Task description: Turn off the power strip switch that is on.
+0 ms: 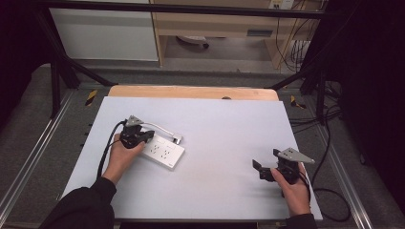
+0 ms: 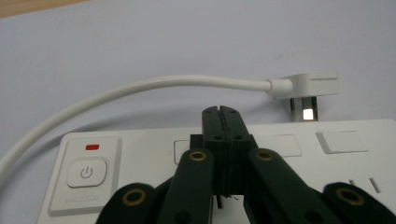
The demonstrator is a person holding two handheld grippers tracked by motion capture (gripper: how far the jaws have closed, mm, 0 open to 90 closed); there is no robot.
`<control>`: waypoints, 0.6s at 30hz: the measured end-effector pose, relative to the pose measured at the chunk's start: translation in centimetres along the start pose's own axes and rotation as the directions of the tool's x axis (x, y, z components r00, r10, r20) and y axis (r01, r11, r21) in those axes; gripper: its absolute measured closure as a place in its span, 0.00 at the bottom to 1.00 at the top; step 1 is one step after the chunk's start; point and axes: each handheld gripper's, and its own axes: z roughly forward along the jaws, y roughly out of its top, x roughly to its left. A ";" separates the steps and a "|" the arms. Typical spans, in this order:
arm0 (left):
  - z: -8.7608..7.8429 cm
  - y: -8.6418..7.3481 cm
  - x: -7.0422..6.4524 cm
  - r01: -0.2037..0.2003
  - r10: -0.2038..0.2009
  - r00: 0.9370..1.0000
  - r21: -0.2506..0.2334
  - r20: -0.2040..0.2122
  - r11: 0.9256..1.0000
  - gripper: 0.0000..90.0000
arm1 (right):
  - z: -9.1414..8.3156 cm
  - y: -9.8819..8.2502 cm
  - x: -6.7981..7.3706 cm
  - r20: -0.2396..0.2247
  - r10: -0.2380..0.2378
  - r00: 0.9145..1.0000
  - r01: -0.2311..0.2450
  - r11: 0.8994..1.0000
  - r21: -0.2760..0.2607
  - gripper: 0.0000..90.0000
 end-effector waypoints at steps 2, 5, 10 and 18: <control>0.1 0.0 0.0 -0.002 0.002 1.000 0.000 0.001 1.000 1.00 | 0.0 0.0 0.0 0.000 -0.001 1.000 0.001 1.000 0.000 0.04; 0.1 -0.1 -0.1 -0.002 0.002 1.000 0.004 0.002 1.000 1.00 | 0.0 0.0 0.0 0.000 -0.003 1.000 0.003 1.000 -0.002 0.04; 0.2 -0.1 -0.1 -0.002 0.002 1.000 0.004 0.001 1.000 1.00 | 0.0 0.0 0.0 0.000 -0.001 1.000 0.001 1.000 -0.001 0.04; 0.2 -0.1 -0.1 0.006 -0.006 1.000 -0.002 0.003 1.000 1.00 | 0.0 0.0 0.0 -0.001 -0.006 1.000 0.006 1.000 0.000 0.04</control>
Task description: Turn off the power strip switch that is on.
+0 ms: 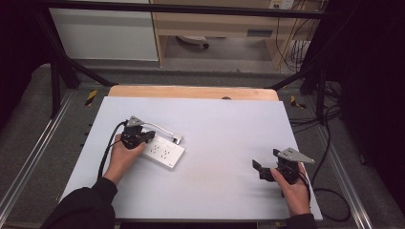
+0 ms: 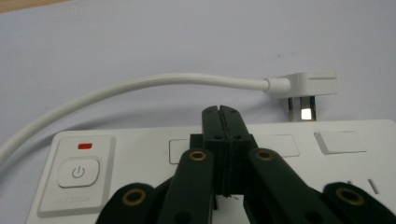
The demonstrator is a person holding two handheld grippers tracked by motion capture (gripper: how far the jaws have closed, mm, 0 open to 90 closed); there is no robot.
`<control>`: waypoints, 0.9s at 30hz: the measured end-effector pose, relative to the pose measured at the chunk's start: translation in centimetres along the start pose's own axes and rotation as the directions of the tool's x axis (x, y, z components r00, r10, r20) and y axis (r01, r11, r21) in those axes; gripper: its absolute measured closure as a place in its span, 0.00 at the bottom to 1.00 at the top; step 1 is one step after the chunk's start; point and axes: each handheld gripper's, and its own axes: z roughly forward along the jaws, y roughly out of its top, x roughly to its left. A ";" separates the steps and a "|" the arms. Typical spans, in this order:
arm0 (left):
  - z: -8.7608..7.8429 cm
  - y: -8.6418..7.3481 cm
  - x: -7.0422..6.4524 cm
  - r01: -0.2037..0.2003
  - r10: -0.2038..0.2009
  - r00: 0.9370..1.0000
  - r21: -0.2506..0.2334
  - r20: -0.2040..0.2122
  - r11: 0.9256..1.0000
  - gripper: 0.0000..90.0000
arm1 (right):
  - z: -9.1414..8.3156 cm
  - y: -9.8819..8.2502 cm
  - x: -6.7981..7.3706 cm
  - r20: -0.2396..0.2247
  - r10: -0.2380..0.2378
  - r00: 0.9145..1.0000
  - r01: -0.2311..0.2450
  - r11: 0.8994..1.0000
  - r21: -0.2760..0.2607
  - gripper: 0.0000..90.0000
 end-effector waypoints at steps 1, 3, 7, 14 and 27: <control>0.0 0.0 -0.1 0.004 -0.004 1.000 0.000 0.001 1.000 1.00 | 0.0 0.0 0.0 0.000 -0.001 1.000 0.001 1.000 0.000 0.04; 0.0 0.0 -0.1 0.007 -0.007 1.000 -0.004 0.000 1.000 1.00 | 0.0 0.0 0.0 0.000 0.000 1.000 0.000 1.000 0.000 0.04; 0.0 -0.1 0.1 0.016 -0.016 1.000 -0.005 0.008 1.000 1.00 | 0.0 0.0 0.0 0.000 0.000 1.000 0.000 1.000 -0.001 0.04; 0.1 -0.1 0.1 0.011 -0.011 1.000 -0.004 0.012 1.000 1.00 | 0.0 0.0 0.0 -0.001 0.000 1.000 0.000 1.000 -0.001 0.04; 0.1 -0.1 -0.3 0.005 -0.005 1.000 -0.036 0.005 0.999 1.00 | -0.1 0.0 0.0 0.001 0.001 1.000 -0.001 1.000 -0.003 0.04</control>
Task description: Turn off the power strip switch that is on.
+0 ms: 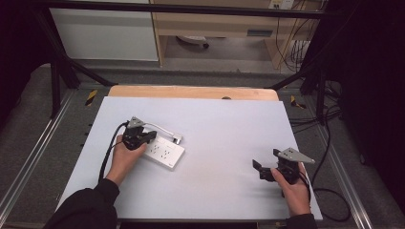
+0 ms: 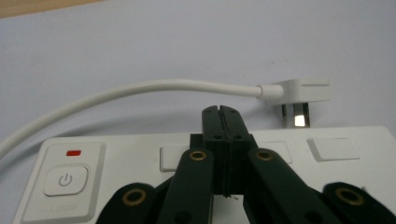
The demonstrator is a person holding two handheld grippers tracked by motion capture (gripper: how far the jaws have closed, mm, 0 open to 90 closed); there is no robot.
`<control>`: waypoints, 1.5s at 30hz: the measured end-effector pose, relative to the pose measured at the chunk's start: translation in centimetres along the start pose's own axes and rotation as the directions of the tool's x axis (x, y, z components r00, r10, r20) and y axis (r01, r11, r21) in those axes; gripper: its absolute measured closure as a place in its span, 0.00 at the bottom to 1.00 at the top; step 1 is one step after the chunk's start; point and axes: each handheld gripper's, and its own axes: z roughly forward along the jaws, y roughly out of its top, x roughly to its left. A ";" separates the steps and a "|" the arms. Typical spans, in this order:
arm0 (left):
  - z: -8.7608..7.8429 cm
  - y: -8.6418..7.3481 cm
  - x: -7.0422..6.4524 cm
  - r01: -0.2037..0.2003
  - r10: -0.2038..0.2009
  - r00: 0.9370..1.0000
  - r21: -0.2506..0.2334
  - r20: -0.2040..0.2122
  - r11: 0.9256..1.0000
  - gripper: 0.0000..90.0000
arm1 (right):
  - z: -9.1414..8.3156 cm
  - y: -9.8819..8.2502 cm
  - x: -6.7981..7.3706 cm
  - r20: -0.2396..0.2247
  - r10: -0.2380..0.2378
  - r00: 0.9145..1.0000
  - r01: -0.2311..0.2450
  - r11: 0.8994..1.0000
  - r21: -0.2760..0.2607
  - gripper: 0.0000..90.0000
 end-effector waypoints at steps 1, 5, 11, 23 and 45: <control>-0.1 0.1 0.0 0.000 0.000 1.000 -0.004 -0.002 1.000 1.00 | 0.0 0.0 0.0 0.000 0.000 1.000 0.000 1.000 0.000 0.04; -0.1 0.1 0.1 0.002 -0.002 1.000 -0.004 -0.002 1.000 1.00 | 0.0 0.0 0.0 -0.001 -0.001 1.000 0.001 1.000 0.000 0.04; 0.0 0.0 0.2 0.005 -0.005 1.000 0.003 0.000 1.000 1.00 | 0.0 0.0 0.0 -0.001 -0.001 1.000 0.001 1.000 0.000 0.04; -0.2 0.2 0.1 0.015 -0.015 1.000 -0.019 0.010 1.000 0.98 | 0.0 0.0 0.0 -0.002 0.001 1.000 -0.001 1.000 0.001 0.04; -0.7 0.4 0.0 0.010 -0.010 1.000 -0.043 0.009 0.999 0.84 | 0.0 0.0 0.0 -0.003 0.000 1.000 0.000 1.000 0.001 0.04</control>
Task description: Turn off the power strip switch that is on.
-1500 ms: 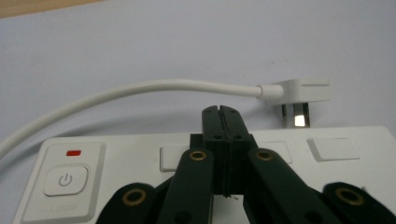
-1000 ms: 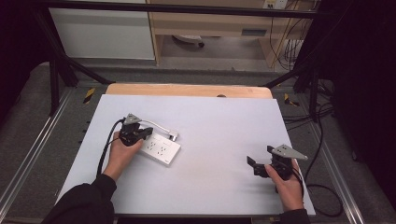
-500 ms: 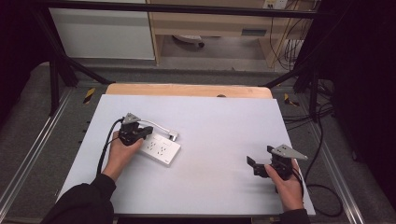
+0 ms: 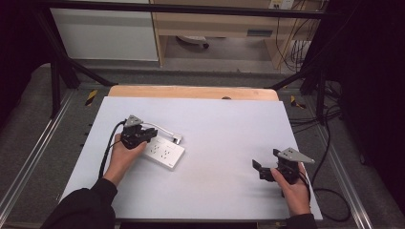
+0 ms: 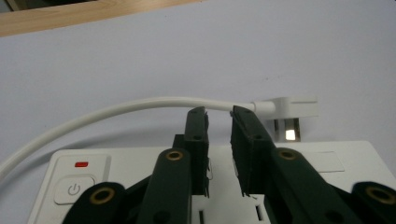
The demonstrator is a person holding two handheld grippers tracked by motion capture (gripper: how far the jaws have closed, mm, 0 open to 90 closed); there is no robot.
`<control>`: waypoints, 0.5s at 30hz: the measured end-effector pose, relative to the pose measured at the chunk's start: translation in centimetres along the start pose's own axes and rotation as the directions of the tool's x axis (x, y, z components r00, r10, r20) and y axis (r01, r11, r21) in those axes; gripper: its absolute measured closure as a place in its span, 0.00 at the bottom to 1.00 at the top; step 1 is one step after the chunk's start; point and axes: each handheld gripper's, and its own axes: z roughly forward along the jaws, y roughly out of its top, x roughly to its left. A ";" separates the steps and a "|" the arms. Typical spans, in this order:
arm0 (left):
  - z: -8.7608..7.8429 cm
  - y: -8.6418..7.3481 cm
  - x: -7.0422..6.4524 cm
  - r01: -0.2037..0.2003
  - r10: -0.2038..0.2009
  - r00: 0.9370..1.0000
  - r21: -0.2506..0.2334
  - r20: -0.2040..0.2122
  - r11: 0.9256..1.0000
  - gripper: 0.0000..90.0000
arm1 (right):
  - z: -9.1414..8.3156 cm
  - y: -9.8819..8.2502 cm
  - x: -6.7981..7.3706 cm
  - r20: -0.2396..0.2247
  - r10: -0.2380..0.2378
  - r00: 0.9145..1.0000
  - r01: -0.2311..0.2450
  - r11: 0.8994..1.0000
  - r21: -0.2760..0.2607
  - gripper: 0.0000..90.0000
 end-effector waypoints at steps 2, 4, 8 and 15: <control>-0.1 0.0 0.0 -0.005 0.005 1.000 -0.005 -0.001 1.000 0.80 | 0.0 0.0 0.0 0.001 0.000 1.000 0.000 1.000 0.000 0.04; -0.2 0.1 -0.1 0.000 0.000 1.000 -0.010 0.000 1.000 0.74 | 0.0 0.0 0.0 0.001 0.000 1.000 0.000 1.000 0.000 0.04; -0.7 0.3 0.1 0.013 -0.013 1.000 -0.028 0.018 1.000 0.62 | 0.0 0.0 0.0 0.000 0.000 1.000 0.000 1.000 0.000 0.04; -1.5 0.5 0.0 0.013 -0.013 1.000 -0.033 0.001 0.999 0.34 | 0.0 0.0 0.0 -0.001 -0.001 1.000 0.001 1.000 0.002 0.04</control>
